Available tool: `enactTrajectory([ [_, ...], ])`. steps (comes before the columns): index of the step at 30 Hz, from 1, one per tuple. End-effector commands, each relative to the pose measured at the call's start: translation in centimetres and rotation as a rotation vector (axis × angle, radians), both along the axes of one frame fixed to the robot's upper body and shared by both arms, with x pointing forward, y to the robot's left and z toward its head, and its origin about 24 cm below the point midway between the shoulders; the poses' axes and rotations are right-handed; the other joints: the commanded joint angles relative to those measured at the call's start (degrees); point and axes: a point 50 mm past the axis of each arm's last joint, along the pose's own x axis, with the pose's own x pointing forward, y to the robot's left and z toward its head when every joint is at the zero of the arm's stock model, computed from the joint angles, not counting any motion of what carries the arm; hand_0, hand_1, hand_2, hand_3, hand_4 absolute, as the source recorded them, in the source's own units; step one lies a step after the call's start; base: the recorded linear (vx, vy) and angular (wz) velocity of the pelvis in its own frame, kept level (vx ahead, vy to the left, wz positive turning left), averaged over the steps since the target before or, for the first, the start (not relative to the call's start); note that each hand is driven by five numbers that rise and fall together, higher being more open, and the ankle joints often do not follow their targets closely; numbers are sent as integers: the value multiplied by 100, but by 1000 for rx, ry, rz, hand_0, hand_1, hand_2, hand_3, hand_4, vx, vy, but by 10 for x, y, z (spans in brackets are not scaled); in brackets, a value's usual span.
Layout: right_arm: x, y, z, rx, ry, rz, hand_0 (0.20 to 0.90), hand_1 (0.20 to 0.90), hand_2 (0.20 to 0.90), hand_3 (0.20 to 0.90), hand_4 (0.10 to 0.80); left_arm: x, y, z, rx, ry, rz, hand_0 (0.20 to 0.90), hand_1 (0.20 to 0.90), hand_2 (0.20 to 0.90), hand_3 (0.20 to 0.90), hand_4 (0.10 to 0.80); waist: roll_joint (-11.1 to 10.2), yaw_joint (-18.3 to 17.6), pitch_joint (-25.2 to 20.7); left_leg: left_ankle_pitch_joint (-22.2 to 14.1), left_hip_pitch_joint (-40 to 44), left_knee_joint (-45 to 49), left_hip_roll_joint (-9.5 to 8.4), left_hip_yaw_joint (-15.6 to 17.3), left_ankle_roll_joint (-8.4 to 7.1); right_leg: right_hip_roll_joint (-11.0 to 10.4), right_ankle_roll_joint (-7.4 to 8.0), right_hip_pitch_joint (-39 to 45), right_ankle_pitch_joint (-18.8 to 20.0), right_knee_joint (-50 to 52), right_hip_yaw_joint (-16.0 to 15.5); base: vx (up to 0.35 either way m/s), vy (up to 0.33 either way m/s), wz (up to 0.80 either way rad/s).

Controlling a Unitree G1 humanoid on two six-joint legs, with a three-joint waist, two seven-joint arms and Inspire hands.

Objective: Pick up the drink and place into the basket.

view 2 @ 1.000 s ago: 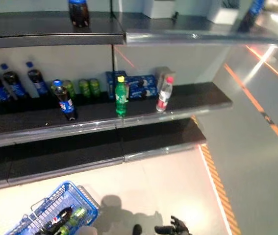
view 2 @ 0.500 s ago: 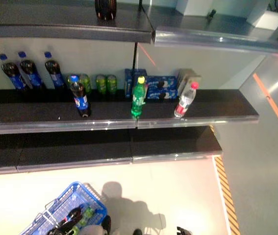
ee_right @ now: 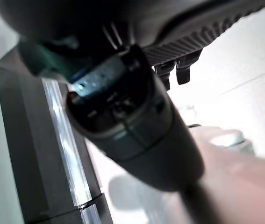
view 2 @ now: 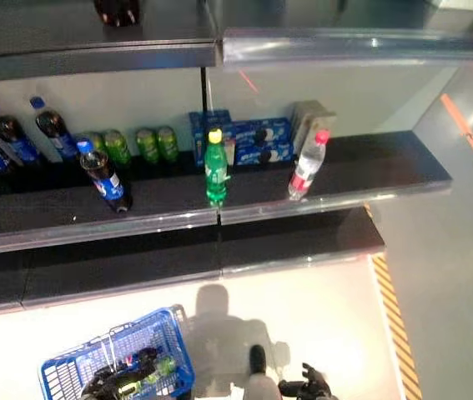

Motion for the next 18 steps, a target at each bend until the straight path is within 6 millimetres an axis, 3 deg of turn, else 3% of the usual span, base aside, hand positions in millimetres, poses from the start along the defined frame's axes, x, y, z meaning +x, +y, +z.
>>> enactTrajectory([
  [1, 30, 15, 13, -90, -143, 355, 900, 900, 900, 900, 800, 34, -1, 13, 37, -158, -105, 300, 300, 300, 200, 100, -265, 123, -173, 362, -636, 321, 222, -101, 46, -133, 90, -29, -51, 344, -202, 151, -289, 13],
  [5, 74, 34, 44, -99, -342, 554, 900, 900, 900, 900, 800, 37, 1, 15, 56, -155, -159, 300, 300, 300, 200, 100, -294, 164, -92, 485, -787, 357, 419, -94, -95, -80, 3, -91, -217, 511, -482, 13, -138, 29],
  [6, 75, 35, 46, -94, -353, 554, 900, 900, 900, 900, 800, 38, 1, 15, 57, -156, -162, 300, 300, 300, 200, 100, -293, 160, -87, 490, -794, 360, 426, -92, -102, -80, -1, -94, -222, 516, -499, -5, -61, 41],
  [7, 96, 42, 70, -75, -466, 590, 900, 900, 900, 900, 800, 40, 3, 17, 61, -169, -176, 300, 300, 300, 200, 100, -295, 133, -35, 514, -834, 356, 449, -74, -137, -95, -16, -126, -239, 518, -588, -13, -28, 38],
  [8, 99, 43, 75, -71, -494, 601, 900, 900, 900, 900, 800, 40, 4, 17, 61, -173, -173, 300, 300, 300, 200, 100, -294, 125, -22, 520, -838, 350, 455, -68, -143, -97, -19, -133, -243, 517, -606, -16, -11, 41],
  [9, 115, 48, 102, -67, -611, 663, 900, 900, 900, 900, 800, 39, 7, 18, 65, -179, -165, 300, 300, 300, 200, 100, -286, 92, 9, 527, -821, 295, 465, -61, -156, -107, -19, -156, -251, 517, -636, 9, 19, 28],
  [12, 134, 47, 157, -80, -835, 723, 900, 900, 900, 900, 800, 30, 12, 18, 75, -170, -169, 300, 300, 300, 200, 100, -270, 21, -10, 501, -721, 203, 469, -20, -151, -142, 29, -163, -296, 562, -605, 96, 62, 13],
  [18, 149, 24, 265, -164, -1256, 734, 900, 900, 900, 900, 800, 20, 20, 18, 82, -155, -149, 300, 300, 300, 200, 100, -219, -117, -80, 303, -527, 329, 483, 231, -137, -274, 136, -88, -403, 709, -497, 138, 76, 2],
])
